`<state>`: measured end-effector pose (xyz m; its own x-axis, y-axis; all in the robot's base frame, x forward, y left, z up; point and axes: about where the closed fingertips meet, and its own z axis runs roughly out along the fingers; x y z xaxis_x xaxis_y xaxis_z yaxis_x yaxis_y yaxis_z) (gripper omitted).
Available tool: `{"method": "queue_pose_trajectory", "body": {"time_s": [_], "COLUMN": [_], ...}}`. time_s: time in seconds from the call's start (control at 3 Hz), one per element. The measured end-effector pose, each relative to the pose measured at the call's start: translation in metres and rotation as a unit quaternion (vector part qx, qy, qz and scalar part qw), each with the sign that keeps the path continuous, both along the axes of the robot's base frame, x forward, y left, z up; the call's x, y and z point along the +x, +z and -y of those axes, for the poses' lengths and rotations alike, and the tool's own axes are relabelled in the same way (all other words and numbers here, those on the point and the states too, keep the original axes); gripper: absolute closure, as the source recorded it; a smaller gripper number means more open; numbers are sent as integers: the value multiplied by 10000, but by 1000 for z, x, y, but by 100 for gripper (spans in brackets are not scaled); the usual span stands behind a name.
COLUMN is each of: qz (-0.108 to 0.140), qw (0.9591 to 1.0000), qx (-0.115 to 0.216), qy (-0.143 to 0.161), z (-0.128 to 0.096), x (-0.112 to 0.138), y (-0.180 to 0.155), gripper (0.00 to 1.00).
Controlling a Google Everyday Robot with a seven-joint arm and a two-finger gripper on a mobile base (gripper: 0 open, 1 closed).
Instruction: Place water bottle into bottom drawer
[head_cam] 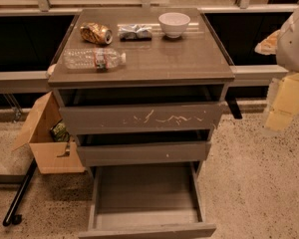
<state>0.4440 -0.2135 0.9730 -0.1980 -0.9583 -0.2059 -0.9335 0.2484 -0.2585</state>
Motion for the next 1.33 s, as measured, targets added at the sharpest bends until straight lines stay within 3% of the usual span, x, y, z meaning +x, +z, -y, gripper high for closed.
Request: {"method": "queue_pose_trajectory", "body": {"time_s": [0.67,1.0,1.33], "qz": [98,109,245], "qw": [9996,9997,9994], "qx": [113,121,219], "qy": [226,202,-86], "z": [30,29,26], "x": [87,89,117], "y": [-48,-48,-48], "gripper": [0,0,0]}}
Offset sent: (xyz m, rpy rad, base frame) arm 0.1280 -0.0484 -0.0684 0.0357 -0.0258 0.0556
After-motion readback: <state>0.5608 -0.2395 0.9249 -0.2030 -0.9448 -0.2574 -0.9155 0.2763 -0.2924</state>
